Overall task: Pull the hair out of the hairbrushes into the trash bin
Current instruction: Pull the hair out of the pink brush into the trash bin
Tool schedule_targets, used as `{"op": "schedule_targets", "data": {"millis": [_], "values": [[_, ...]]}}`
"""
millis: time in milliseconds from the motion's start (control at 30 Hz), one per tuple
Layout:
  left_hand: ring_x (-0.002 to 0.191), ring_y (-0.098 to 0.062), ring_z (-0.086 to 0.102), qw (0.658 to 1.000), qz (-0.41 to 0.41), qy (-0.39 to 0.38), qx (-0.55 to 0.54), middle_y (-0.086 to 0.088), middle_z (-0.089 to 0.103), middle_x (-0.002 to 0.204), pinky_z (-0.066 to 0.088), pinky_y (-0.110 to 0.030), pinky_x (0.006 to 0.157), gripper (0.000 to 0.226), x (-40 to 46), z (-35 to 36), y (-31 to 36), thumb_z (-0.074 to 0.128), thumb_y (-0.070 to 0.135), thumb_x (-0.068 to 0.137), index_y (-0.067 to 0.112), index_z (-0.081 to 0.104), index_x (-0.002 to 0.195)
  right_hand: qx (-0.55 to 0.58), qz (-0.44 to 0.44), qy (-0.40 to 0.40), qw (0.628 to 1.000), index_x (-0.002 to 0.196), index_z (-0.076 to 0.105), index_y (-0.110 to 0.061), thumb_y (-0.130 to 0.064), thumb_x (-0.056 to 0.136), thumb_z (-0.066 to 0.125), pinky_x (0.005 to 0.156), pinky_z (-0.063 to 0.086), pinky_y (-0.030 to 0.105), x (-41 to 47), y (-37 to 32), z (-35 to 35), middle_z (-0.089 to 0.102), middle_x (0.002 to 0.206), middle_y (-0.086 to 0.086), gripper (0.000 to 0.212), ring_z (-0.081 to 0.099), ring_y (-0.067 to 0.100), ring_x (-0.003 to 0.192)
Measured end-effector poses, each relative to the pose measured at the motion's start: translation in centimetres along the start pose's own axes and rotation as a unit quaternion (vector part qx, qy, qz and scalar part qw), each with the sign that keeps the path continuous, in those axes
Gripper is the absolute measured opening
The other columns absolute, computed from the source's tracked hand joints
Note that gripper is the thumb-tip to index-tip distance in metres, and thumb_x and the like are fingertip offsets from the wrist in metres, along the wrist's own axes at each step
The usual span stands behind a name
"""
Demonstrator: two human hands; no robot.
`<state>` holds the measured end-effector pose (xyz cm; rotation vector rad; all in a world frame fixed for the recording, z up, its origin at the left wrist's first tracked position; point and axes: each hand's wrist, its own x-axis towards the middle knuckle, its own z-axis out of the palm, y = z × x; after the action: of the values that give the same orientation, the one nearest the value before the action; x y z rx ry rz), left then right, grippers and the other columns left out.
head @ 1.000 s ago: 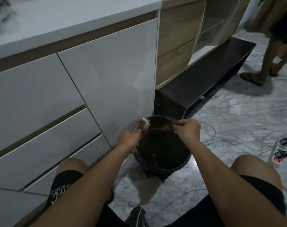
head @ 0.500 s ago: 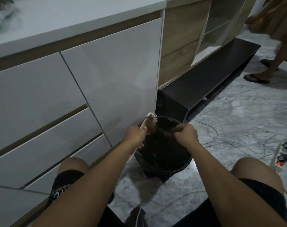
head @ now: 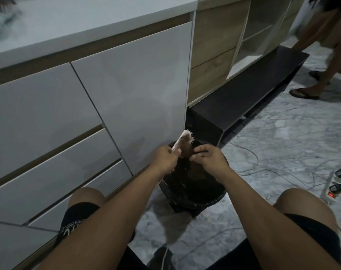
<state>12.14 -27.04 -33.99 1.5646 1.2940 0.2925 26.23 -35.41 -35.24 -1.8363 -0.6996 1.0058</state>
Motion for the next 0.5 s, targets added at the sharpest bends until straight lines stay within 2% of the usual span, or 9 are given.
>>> {"op": "schedule_targets", "data": {"millis": [67, 167, 267, 400, 500], "values": [[0.05, -0.017, 0.053, 1.0, -0.014, 0.006, -0.023, -0.006, 0.055, 0.06, 0.041, -0.026, 0.046, 0.027, 0.0, -0.3, -0.2, 0.05, 0.034, 0.098, 0.009, 0.057, 0.09, -0.02, -0.016, 0.031, 0.999, 0.086, 0.072, -0.016, -0.006, 0.08, 0.076, 0.087, 0.055, 0.034, 0.1, 0.1, -0.4, 0.074, 0.081, 0.002, 0.013, 0.07, 0.014, 0.082], [0.05, -0.02, 0.053, 0.998, -0.035, 0.01, -0.049, -0.009, 0.055, 0.063, 0.041, -0.027, 0.048, 0.028, 0.1, -0.7, -0.5, 0.049, 0.033, 0.099, 0.007, 0.057, 0.093, -0.06, -0.023, 0.098, 0.993, 0.081, 0.076, -0.02, -0.01, 0.079, 0.078, 0.088, 0.056, 0.034, 0.3, 0.3, -1.1, 0.073, 0.078, -0.004, 0.01, 0.068, 0.01, 0.08], [0.051, -0.02, 0.054, 0.997, -0.056, -0.004, -0.06, -0.011, 0.055, 0.07, 0.041, -0.026, 0.046, 0.031, 0.1, -0.4, -0.2, 0.048, 0.031, 0.099, 0.002, 0.058, 0.106, -0.082, -0.054, 0.091, 0.991, 0.093, 0.076, -0.019, -0.012, 0.082, 0.075, 0.089, 0.055, 0.031, 0.1, 0.1, -1.0, 0.073, 0.086, -0.006, 0.013, 0.068, 0.007, 0.085], [0.051, -0.021, 0.054, 0.994, -0.077, -0.032, -0.073, -0.015, 0.054, 0.071, 0.041, -0.027, 0.043, 0.037, 0.0, 0.0, 0.2, 0.046, 0.026, 0.098, -0.005, 0.055, 0.117, -0.056, -0.113, 0.009, 0.992, 0.121, 0.066, -0.015, -0.013, 0.083, 0.074, 0.082, 0.051, 0.016, -0.8, -0.5, 0.3, 0.072, 0.107, -0.002, 0.039, 0.067, 0.008, 0.099], [0.049, -0.019, 0.053, 0.993, -0.08, -0.055, -0.07, -0.014, 0.055, 0.07, 0.04, -0.026, 0.04, 0.039, -0.2, 0.2, 0.3, 0.044, 0.026, 0.099, -0.005, 0.055, 0.12, -0.09, -0.157, 0.027, 0.983, 0.12, 0.069, -0.017, -0.016, 0.083, 0.075, 0.087, 0.054, 0.023, -1.1, -0.4, 1.0, 0.073, 0.105, -0.004, 0.038, 0.067, 0.006, 0.097]]}}
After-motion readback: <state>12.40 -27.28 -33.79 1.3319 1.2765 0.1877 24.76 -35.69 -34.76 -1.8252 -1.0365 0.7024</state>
